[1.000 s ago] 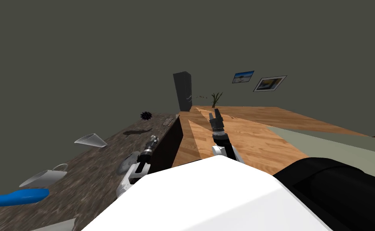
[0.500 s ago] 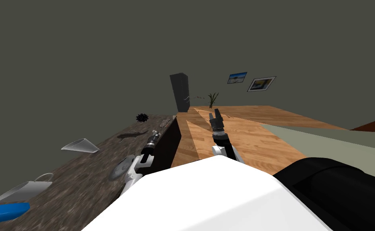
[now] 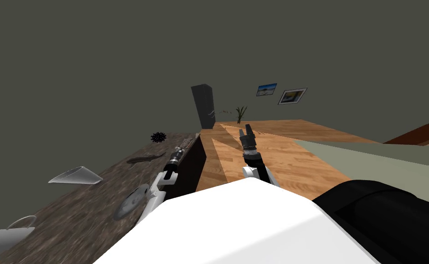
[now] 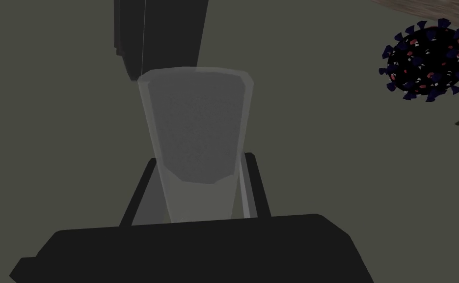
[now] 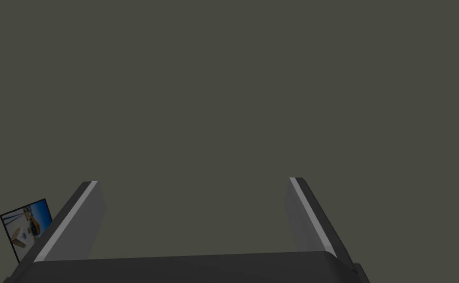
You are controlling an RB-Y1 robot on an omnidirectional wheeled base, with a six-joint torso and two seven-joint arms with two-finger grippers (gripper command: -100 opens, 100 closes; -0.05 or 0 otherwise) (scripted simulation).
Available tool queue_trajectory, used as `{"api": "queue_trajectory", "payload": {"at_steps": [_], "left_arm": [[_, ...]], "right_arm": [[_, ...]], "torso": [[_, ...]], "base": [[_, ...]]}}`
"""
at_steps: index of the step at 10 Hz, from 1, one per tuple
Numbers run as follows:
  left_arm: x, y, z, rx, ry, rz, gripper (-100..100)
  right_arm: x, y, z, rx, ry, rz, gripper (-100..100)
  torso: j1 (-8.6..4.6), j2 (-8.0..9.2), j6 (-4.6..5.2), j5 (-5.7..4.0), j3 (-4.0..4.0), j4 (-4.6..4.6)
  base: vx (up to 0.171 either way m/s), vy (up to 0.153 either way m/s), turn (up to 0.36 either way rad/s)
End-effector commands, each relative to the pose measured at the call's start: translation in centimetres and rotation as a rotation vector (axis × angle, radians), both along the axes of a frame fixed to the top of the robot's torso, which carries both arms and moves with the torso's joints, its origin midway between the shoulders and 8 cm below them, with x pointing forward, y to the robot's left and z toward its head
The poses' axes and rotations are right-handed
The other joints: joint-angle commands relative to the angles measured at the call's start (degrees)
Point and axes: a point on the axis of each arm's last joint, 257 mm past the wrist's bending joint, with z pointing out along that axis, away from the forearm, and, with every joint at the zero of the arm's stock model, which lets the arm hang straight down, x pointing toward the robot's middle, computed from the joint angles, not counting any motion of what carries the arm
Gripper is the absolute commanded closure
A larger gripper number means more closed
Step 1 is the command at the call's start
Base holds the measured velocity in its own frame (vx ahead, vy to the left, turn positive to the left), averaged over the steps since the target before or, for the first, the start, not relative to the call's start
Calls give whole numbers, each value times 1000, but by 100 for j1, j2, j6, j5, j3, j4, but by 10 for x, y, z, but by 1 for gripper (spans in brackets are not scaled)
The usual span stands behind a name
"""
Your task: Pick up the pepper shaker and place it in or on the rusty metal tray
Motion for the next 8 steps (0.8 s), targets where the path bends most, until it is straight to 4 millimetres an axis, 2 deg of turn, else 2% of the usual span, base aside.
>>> {"api": "queue_trajectory", "payload": {"at_steps": [1, 8], "left_arm": [[11, 3, 0, 12, 12, 10, 100], [50, 17, 1, 114, 76, 63, 100]], "right_arm": [[0, 0, 0, 0, 0, 0, 0], [0, 0, 0, 0, 0, 0, 0]], "torso": [[0, 0, 0, 0, 0, 0], [10, -10, -3, -7, -5, -1]], "base": [[65, 34, -92], [74, 55, -100]]}}
